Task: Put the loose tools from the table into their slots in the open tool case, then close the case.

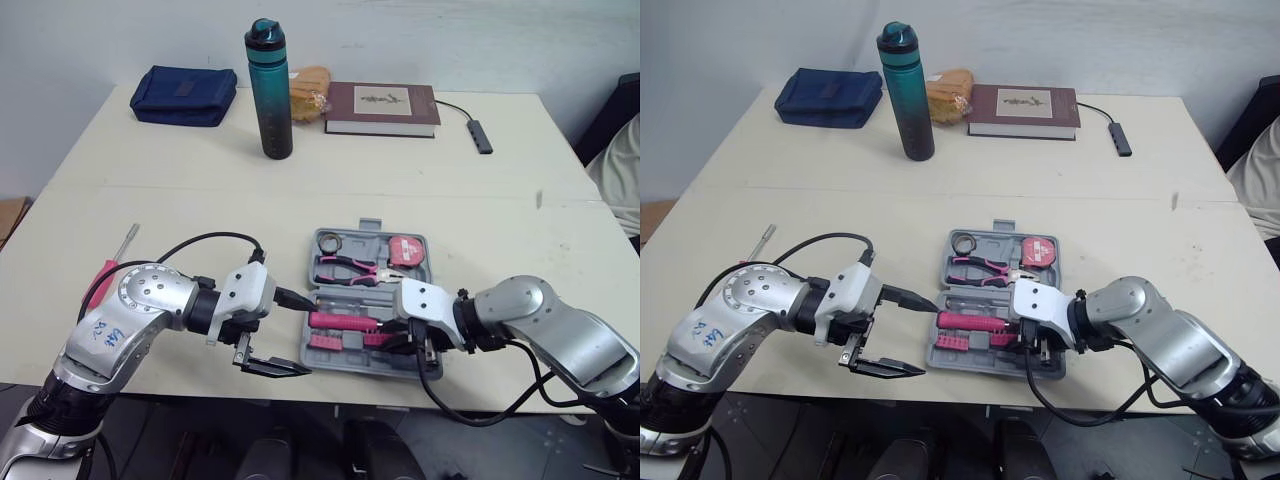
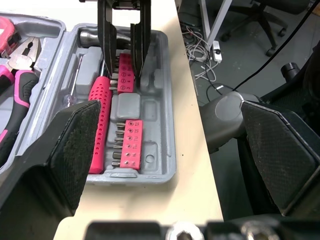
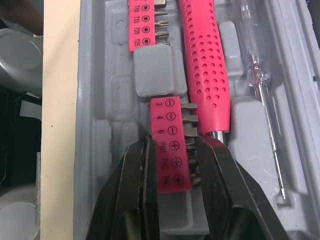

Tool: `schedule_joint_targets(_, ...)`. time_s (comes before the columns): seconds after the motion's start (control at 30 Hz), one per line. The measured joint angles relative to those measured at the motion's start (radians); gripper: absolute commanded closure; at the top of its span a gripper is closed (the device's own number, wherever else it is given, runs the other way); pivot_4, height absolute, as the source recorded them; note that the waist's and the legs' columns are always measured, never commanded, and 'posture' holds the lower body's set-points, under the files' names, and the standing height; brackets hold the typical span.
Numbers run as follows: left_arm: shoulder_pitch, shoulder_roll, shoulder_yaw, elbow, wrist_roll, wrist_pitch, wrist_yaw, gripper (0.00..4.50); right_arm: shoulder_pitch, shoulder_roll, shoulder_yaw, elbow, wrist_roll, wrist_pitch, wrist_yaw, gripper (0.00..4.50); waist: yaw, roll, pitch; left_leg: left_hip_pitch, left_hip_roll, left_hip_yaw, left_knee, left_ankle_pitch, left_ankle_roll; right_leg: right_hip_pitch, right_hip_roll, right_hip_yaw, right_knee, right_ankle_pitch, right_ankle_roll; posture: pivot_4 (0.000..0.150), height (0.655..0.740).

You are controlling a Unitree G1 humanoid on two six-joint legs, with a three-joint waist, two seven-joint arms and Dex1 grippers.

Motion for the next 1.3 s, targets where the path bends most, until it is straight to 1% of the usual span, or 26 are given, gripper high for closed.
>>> schedule_joint_targets(0.63,-0.012,-0.02,-0.033,0.003,0.024,-0.006,-0.002,0.0,0.038,-0.019,-0.033,-0.064,0.032,0.038,0.033,3.78,0.001,0.0,0.0,0.0,0.0,0.0,0.0,0.0,0.0,0.0,0.0,0.0,0.0,0.0,0.0,0.15,0.74)
schedule_joint_targets(0.97,-0.02,-0.022,-0.037,0.028,0.025,-0.007,-0.002,0.0,0.036,0.016,-0.03,-0.061,0.025,0.059,0.008,3.78,-0.004,0.0,0.0,0.0,0.0,0.0,0.0,0.0,0.0,0.0,0.0,0.0,0.001,0.0,0.0,0.15,0.74)
schedule_joint_targets(1.3,-0.02,-0.028,-0.037,0.027,0.024,-0.007,0.0,0.0,0.027,0.012,-0.029,-0.045,0.024,0.058,0.019,3.78,-0.002,0.0,0.0,0.0,0.0,0.0,0.0,0.0,0.0,0.0,0.0,0.0,0.0,0.0,0.0,0.15,0.74)
